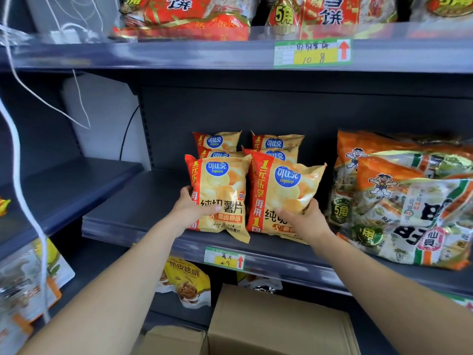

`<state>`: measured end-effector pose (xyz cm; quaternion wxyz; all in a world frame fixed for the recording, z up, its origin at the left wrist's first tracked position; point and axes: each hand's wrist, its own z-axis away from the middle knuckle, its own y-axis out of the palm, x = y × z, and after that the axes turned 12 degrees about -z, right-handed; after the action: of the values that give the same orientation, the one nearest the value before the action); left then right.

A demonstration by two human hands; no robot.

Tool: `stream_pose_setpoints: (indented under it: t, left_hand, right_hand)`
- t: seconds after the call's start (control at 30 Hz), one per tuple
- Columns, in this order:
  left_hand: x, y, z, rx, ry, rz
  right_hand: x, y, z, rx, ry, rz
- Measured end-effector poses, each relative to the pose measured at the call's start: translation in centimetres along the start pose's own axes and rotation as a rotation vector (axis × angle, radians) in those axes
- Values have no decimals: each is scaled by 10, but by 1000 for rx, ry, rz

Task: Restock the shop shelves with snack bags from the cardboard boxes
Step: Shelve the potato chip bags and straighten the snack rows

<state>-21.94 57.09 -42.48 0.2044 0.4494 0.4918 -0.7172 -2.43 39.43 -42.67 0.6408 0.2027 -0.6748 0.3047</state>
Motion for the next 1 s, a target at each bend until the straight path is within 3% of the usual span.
stream_pose_setpoints:
  t: [0.13, 0.33, 0.6, 0.77, 1.0]
  left_hand:
    - [1, -5, -13, 94, -40, -24]
    - [-3, -10, -35, 195, -26, 4]
    - [-6, -8, -61, 69, 131, -19]
    - [-7, -15, -74, 212, 51, -29]
    - [0, -10, -84, 289, 41, 47]
  right_hand:
    - [-1, -2, -14, 130, 14, -148]
    - [-8, -5, -35, 279, 21, -186]
    - [-7, 14, -53, 233, -86, -219]
    - [-7, 13, -53, 251, -131, -254]
    - [-14, 13, -58, 242, -152, -241]
